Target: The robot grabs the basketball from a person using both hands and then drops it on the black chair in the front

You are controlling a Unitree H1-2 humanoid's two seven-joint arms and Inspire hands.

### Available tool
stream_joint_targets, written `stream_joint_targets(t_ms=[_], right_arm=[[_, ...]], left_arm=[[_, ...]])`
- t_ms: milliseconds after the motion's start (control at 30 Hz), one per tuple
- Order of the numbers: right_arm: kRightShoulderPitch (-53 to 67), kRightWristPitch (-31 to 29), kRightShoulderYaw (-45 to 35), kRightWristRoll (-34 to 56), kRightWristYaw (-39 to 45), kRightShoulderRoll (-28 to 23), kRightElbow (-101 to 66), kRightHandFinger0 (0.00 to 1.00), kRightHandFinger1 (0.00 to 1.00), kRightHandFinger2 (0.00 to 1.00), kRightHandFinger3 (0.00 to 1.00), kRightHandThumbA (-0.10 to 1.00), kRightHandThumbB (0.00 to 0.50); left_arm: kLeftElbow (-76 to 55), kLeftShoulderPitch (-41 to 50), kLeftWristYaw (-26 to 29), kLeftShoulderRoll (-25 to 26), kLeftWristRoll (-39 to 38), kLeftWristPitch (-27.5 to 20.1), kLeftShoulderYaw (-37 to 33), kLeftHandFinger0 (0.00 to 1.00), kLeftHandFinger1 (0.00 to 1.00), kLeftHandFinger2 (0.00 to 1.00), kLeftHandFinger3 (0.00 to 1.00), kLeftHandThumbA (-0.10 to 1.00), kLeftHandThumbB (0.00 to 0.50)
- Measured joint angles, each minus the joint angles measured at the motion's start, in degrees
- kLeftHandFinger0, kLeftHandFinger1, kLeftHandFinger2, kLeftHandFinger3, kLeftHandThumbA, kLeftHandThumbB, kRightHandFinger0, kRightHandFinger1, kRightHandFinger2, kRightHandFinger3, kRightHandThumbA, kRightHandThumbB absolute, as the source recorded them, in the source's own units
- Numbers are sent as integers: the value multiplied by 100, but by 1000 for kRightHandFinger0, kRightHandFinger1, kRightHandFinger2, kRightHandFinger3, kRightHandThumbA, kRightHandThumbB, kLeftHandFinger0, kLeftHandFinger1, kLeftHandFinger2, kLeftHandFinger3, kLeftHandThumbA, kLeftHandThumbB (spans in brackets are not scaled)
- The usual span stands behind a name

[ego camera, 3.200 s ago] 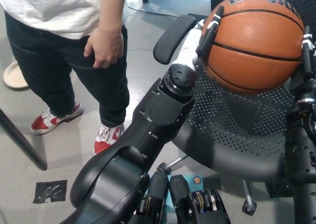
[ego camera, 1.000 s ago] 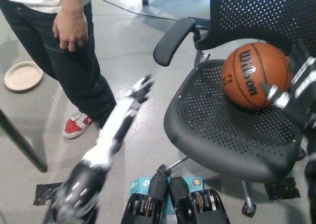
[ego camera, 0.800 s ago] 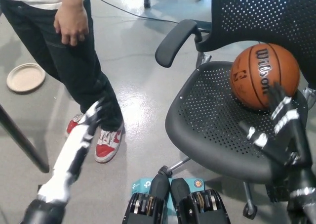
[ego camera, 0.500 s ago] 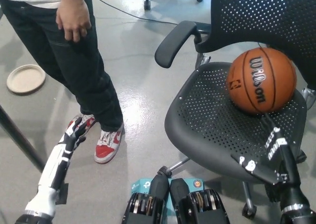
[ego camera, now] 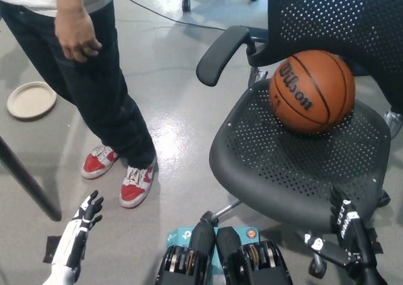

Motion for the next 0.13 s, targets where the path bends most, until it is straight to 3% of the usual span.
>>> stream_joint_targets(t_ms=[133], right_arm=[[70,-85,-14,-14,38,-18,-1,1000,1000,1000,1000,1000,201]], left_arm=[[66,20,-14,-9,-32,-98,40,1000,1000,1000,1000,958,123]])
